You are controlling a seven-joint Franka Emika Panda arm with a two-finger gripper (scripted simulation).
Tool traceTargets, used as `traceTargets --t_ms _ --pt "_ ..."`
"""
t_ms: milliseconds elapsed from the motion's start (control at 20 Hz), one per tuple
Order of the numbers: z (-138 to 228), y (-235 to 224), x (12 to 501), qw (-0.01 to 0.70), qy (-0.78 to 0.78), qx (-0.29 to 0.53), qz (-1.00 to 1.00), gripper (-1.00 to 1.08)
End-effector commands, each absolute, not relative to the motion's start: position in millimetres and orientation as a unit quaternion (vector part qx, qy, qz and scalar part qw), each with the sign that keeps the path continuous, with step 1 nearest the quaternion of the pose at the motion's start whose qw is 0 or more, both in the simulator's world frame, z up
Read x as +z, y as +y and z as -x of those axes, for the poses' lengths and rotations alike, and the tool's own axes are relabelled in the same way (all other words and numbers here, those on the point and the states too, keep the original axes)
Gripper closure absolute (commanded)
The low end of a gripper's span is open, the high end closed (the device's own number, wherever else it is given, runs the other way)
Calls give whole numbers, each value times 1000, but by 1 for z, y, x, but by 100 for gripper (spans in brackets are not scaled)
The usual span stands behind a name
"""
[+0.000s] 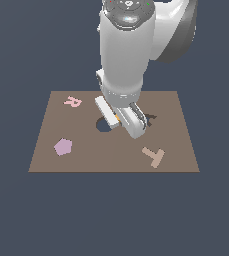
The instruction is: Insert a designated object into the corresponding slot on a board.
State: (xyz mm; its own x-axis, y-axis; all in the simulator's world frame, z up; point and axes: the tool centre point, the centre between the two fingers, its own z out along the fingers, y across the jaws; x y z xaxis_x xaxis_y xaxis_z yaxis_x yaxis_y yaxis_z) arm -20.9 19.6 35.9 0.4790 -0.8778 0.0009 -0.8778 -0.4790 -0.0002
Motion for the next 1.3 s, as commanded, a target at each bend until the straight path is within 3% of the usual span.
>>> traceTargets --t_ms 0,1250 --pt "26 26 36 0 -551 1 -835 108" --pt "37 96 40 0 -833 0 -553 108"
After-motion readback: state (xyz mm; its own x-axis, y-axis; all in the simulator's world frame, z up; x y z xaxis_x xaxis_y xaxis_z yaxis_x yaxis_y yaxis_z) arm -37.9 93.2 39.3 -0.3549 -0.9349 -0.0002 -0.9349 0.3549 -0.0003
